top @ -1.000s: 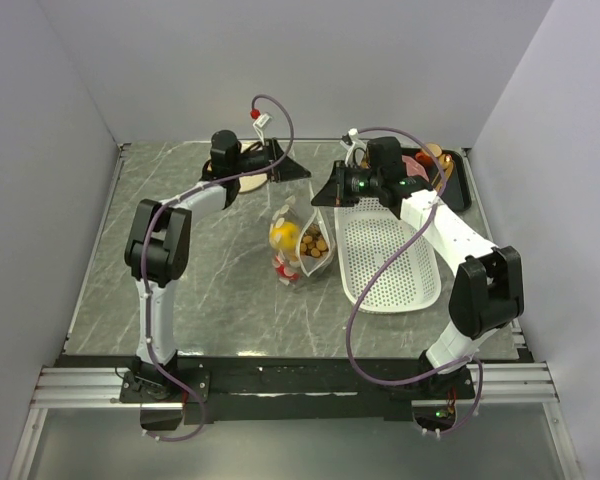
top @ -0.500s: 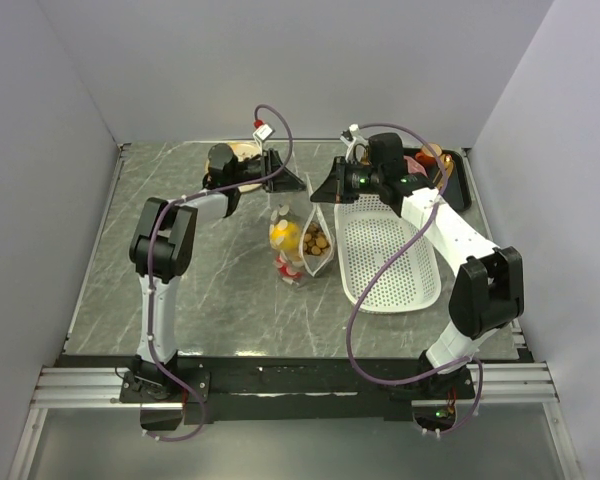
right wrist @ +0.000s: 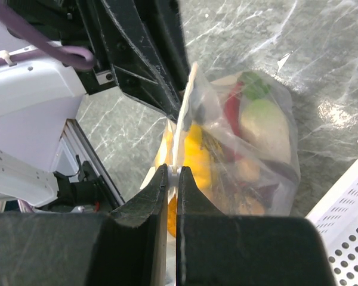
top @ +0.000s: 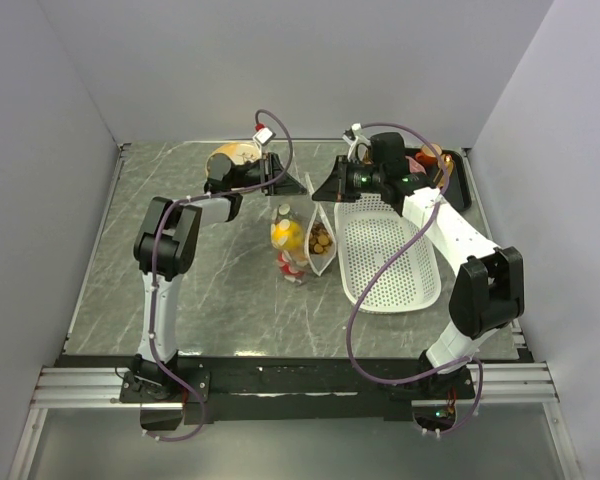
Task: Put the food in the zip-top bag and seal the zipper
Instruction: Adjust the zipper food storage bag at the center of the board, then zip the zipper food storage bag at the center of the board.
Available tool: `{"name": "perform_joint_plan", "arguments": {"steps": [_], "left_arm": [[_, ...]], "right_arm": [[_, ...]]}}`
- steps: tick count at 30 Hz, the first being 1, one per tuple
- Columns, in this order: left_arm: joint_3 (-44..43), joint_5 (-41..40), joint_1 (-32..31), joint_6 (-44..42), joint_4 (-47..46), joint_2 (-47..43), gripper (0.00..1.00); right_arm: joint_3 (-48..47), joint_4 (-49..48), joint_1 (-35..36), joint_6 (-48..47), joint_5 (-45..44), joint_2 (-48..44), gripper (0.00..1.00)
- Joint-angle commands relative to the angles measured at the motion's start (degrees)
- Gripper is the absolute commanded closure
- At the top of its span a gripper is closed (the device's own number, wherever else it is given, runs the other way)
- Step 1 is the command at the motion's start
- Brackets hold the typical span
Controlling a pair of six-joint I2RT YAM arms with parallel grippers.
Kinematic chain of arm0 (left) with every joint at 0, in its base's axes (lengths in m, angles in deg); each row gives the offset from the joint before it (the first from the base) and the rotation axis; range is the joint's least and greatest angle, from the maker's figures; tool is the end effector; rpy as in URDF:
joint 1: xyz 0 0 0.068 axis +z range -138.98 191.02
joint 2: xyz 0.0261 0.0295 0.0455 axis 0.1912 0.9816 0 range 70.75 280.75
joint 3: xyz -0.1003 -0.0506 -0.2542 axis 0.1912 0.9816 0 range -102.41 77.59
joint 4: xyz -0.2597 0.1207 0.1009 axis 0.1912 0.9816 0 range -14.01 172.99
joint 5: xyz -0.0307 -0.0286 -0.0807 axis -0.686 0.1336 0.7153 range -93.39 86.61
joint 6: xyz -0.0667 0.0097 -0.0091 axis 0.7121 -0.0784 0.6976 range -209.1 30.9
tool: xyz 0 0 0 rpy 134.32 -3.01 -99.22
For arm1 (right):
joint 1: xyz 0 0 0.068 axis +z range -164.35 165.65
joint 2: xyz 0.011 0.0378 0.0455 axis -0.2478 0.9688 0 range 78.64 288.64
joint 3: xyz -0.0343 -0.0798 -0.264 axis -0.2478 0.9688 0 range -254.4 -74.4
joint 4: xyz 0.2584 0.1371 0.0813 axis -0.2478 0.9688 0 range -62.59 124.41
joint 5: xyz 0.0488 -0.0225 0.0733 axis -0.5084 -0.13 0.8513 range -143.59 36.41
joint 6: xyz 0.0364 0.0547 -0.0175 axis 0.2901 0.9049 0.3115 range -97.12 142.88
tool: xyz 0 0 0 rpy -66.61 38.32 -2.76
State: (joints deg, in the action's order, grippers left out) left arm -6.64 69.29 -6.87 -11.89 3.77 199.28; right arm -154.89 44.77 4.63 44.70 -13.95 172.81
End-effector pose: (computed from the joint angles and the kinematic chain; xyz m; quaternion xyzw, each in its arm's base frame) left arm 0.4757 -0.2084 0.2071 0.2357 0.6121 -0.7155 0.2403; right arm 0.3995 0.1743 0.3121 -0.1465 0.8228 0.4380 0.3311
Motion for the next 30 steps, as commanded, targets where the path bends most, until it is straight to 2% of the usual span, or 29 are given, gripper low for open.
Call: {"name": "perform_joint_plan", "arguments": {"steps": [1, 5, 11, 20, 30], "left_arm": [[0.9, -0.3, -0.6, 0.9, -4.1, -0.9, 0.99], [3.5, -4.2, 0.4, -4.0, 1.3, -3.5, 0.99], [5.1, -11.0, 3.3, -13.7, 17.3, -9.2, 0.99], [3.2, -18.0, 4.4, -25.4, 36.7, -14.8, 0.99], [6.3, -23.7, 6.8, -31.3, 46.6, -19.9, 0.99]], "right_arm": [[-0.6, -2.2, -0.7, 0.9, -1.4, -1.9, 0.99], [-0.4, 0.0, -0.7, -0.8, -2.2, -1.7, 0.99], [1.6, 3.3, -0.5, -3.6, -3.1, -3.3, 0.98], [1.9, 5.1, 1.8, -4.9, -5.6, -4.9, 0.97], [4.9, 4.3, 2.0, -4.8, -5.8, -8.2, 0.98]]}}
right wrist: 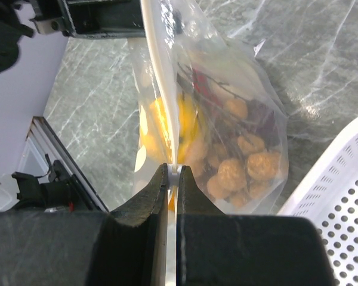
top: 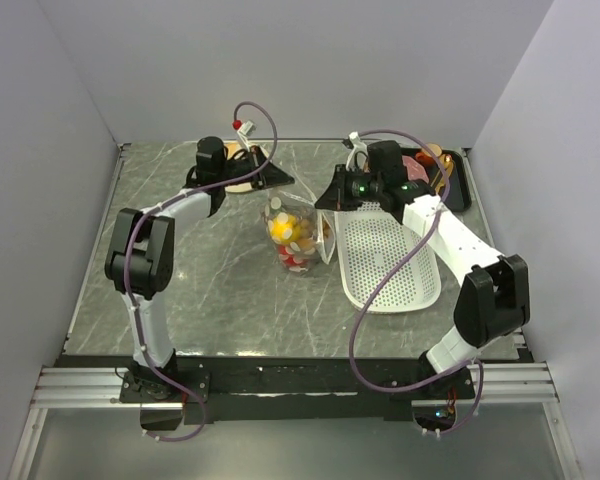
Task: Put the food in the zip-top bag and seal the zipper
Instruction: Zip the zipper food storage bag at the center of the board.
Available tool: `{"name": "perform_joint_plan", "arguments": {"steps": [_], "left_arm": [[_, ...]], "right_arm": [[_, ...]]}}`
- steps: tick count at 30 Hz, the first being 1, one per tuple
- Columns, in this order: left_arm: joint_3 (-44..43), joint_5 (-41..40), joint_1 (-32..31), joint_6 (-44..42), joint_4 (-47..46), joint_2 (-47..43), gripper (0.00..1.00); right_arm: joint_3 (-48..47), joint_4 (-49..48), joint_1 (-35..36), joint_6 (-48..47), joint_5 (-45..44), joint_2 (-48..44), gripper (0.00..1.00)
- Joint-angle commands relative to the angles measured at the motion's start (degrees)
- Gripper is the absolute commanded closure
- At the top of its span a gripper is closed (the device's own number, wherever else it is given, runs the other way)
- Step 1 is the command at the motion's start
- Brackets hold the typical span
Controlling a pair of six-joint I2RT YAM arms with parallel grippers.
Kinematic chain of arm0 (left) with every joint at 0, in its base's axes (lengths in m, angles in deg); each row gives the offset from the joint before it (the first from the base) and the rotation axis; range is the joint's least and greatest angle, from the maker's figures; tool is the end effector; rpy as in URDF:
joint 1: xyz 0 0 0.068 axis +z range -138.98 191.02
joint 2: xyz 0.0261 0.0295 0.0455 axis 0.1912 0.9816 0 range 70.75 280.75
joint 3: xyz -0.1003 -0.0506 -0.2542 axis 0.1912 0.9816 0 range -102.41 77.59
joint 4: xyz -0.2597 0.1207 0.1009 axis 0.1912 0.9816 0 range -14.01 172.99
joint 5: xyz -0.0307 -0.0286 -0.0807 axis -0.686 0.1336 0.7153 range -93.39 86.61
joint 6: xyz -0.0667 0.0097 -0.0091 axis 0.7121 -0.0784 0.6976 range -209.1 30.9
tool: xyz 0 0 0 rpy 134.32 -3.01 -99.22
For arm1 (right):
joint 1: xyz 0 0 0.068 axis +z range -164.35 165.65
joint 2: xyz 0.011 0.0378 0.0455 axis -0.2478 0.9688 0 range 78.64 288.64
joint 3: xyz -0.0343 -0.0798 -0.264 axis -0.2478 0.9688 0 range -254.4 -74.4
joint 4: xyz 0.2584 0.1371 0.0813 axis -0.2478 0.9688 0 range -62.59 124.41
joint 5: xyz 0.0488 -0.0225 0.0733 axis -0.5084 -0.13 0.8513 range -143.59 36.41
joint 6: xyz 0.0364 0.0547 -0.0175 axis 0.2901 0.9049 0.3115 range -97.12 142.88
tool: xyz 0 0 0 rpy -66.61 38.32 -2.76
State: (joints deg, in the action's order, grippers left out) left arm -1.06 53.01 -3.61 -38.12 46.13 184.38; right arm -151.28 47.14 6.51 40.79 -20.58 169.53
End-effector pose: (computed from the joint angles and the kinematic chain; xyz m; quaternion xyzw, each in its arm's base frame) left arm 0.4756 -0.1712 0.2340 0.1001 0.7173 -0.6154 0.3109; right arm 0.3811 0.1771 0.3044 -0.1557 0.8418 0.3864 0.3433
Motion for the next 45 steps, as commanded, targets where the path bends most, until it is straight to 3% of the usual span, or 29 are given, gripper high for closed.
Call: {"name": "perform_joint_plan", "arguments": {"steps": [1, 12, 20, 26, 37, 45], "left_arm": [[1.0, -7.4, 3.8, -5.5, 5.3, -5.3, 0.99], [2.4, -10.5, 6.5, -10.4, 15.1, -11.3, 0.99], [2.2, -18.5, 6.8, -14.9, 25.7, -16.4, 0.99], [5.7, -26.8, 7.4, -16.3, 28.7, -22.2, 0.99], [5.3, -31.7, 7.4, -19.3, 35.9, -27.0, 0.99], [5.8, -35.0, 7.4, -19.6, 38.7, -29.3, 0.99]], "right_arm": [[1.6, 1.8, 0.1, -0.7, 1.0, -5.4, 0.98], [6.1, 0.9, 1.2, -0.1, 4.6, -9.1, 0.98], [7.1, 1.1, 3.7, 0.5, 6.2, -11.4, 0.97], [8.9, 3.1, 6.3, -0.3, 5.2, -13.1, 0.98], [13.0, -2.0, 9.0, 4.2, 9.2, -16.7, 0.97], [14.0, -0.5, 11.3, 3.7, 9.8, -17.0, 0.97]]}}
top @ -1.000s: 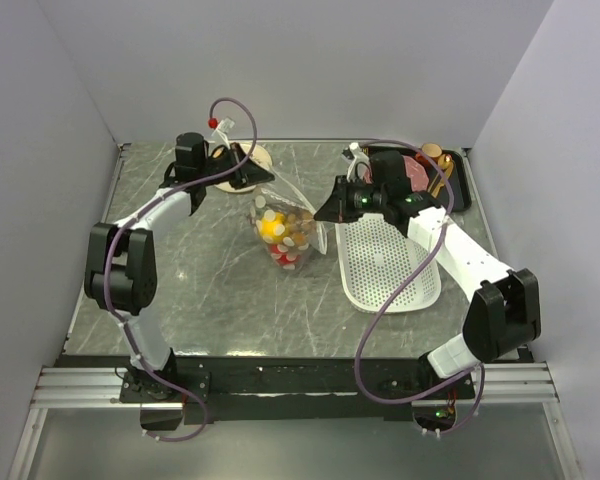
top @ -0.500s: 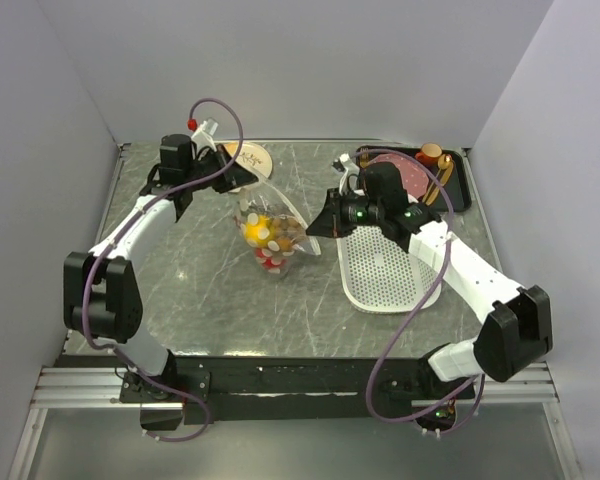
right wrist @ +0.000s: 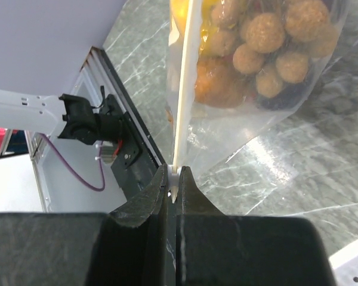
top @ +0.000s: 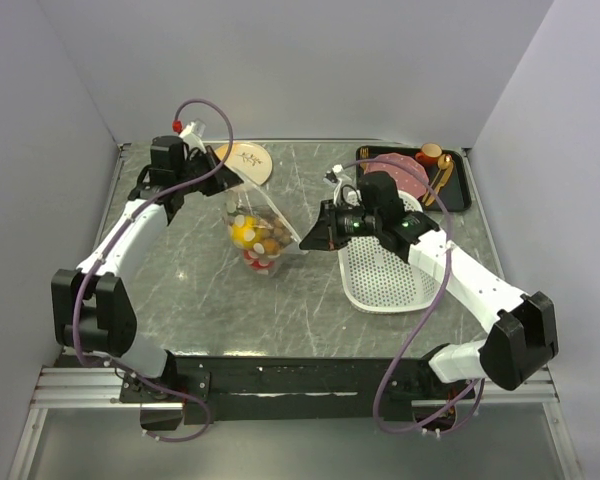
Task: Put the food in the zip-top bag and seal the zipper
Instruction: Zip the zipper food storage bag at the center of the board.
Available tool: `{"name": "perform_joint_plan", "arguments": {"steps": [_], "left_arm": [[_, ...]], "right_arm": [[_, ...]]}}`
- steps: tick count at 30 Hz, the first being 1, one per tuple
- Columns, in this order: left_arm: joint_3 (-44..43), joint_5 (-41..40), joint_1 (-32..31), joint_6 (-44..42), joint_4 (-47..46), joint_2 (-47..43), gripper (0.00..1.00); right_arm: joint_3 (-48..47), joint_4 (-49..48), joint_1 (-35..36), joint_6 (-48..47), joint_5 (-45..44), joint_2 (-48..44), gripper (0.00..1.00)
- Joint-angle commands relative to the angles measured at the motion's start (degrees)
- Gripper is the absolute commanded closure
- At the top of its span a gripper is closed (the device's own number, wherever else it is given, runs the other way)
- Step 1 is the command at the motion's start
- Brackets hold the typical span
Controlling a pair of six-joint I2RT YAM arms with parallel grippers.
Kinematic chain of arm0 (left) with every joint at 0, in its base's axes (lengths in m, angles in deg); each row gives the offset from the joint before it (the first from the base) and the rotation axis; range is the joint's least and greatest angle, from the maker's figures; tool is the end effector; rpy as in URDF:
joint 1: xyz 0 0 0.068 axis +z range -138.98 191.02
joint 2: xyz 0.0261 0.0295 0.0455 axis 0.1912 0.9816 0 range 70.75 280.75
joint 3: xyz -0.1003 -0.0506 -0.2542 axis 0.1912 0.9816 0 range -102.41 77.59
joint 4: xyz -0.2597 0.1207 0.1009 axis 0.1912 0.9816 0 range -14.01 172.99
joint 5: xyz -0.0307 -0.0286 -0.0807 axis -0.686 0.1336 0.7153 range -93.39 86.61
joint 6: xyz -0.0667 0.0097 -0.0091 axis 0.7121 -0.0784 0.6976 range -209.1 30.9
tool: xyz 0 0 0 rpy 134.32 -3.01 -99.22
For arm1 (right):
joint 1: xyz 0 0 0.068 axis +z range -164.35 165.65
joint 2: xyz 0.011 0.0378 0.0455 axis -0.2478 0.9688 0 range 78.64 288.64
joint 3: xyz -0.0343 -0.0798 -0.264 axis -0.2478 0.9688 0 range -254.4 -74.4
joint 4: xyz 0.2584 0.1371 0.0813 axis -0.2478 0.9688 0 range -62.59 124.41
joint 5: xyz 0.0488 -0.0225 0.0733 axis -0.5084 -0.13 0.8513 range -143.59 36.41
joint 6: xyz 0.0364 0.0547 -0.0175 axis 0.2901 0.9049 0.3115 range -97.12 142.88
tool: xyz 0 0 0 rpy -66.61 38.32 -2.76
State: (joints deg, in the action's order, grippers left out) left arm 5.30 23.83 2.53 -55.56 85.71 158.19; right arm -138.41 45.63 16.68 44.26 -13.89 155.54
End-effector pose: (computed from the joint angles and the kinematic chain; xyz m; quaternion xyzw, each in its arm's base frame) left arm 0.4061 -0.0859 0.3131 -0.0540 0.8270 -0.3728 0.4172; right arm 0.2853 0.2123 0.3098 -0.2352 0.8021 0.4695 0.2843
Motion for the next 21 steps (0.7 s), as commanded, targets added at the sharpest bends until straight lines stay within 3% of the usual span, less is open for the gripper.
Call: {"name": "perform_joint_plan", "arguments": {"steps": [1, 10, 15, 18, 21], "left_arm": [[-0.8, -7.1, 1.3, -2.2, -0.3, -3.2, 0.99], [-1.7, -7.5, 1.3, -3.0, 2.1, -3.9, 0.99], [-3.6, -1.3, 1.3, -3.7, 5.8, -5.9, 0.99], [-6.0, 1.2, 1.2, -6.1, 13.2, -7.5, 0.99], [-7.9, 2.4, 1.1, -9.6, 21.8, -9.0, 0.99]], "right_arm": [[1.3, 1.2, 1.3, 0.1, 3.0, -3.1, 0.97], [3.4, 2.5, 2.0, -0.3, 4.1, -4.7, 0.96], [3.5, 3.5, 2.8, -0.8, 7.7, -5.0, 0.96], [3.7, 3.4, 3.4, -0.7, 12.5, -5.0, 0.91], [3.5, 4.0, 3.8, -1.0, 11.6, -5.0, 0.73]]}}
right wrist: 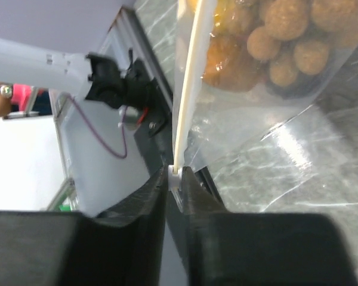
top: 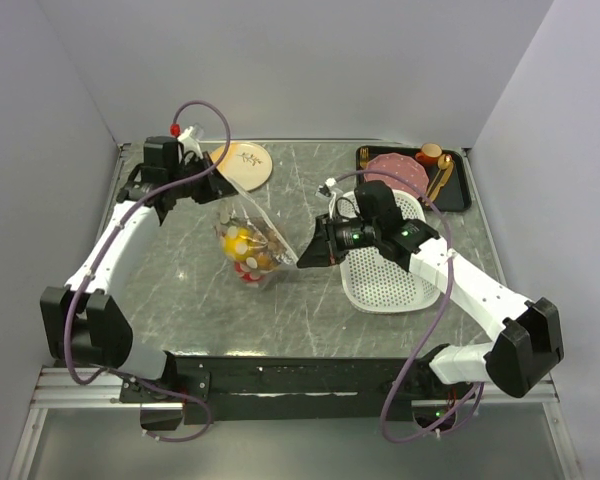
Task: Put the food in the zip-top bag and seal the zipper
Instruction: Zip the zipper food storage bag at the center of the board.
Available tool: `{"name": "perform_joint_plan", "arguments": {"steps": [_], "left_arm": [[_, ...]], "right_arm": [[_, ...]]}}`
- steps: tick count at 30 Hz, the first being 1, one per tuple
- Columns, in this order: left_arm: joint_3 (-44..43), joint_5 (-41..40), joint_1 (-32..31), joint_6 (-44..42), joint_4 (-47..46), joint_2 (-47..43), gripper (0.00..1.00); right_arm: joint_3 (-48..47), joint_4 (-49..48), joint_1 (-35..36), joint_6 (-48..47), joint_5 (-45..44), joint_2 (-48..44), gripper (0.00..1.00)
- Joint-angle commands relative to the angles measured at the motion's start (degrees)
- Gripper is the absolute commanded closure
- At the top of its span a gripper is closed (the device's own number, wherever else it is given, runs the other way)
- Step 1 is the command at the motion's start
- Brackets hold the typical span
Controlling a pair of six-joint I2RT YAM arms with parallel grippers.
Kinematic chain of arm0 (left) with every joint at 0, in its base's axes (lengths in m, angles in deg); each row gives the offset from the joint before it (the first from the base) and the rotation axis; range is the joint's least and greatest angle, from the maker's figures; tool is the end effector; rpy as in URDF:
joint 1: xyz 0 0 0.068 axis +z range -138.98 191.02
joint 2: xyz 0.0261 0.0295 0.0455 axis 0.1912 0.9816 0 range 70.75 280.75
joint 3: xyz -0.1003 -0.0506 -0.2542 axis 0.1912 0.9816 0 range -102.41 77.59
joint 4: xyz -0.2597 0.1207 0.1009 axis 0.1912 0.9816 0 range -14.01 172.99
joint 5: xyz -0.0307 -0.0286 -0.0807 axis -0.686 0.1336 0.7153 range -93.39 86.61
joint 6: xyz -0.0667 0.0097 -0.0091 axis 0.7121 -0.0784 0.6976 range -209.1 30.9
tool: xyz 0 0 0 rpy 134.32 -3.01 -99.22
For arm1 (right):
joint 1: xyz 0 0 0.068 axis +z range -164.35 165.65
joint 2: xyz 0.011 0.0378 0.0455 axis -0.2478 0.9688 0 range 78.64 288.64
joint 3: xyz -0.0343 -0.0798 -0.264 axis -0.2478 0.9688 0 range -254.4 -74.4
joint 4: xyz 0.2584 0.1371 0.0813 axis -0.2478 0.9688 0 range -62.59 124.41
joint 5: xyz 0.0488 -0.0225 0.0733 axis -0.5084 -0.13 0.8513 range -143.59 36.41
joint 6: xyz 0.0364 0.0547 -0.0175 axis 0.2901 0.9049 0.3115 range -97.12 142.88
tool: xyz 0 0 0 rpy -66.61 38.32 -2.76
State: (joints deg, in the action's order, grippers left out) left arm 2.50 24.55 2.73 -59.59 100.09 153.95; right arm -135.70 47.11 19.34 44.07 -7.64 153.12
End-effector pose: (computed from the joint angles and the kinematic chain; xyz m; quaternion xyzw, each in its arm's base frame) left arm 0.3790 -0.0811 0.3342 -0.0418 0.8565 -0.3520 0.3752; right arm 0.2591 0.2199 0.3047 -0.2735 0.7835 0.5071 0.2327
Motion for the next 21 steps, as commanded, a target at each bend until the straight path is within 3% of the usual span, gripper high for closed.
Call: {"name": "perform_joint_plan", "arguments": {"steps": [1, 4, 10, 21], "left_arm": [[-4.7, 2.2, 0.8, -6.4, 8.6, -5.5, 0.99], [-2.9, 2.1, 0.5, -8.3, 12.0, -6.0, 0.99], [0.4, 4.1, -2.2, -8.2, 9.6, -1.8, 0.99], [-3.0, -3.2, -15.3, -6.6, 8.9, 5.4, 0.99]], "right_arm": [[0.7, 3.0, 1.1, -0.8, 3.5, -2.4, 0.7], [-0.2, 2.8, 1.2, -1.0, 2.1, -1.4, 0.7], [-3.9, 5.8, 1.1, -2.0, -4.2, 2.1, 0.69], [-1.8, 5.8, -2.6, 5.4, -35.1, -5.1, 0.66]]}}
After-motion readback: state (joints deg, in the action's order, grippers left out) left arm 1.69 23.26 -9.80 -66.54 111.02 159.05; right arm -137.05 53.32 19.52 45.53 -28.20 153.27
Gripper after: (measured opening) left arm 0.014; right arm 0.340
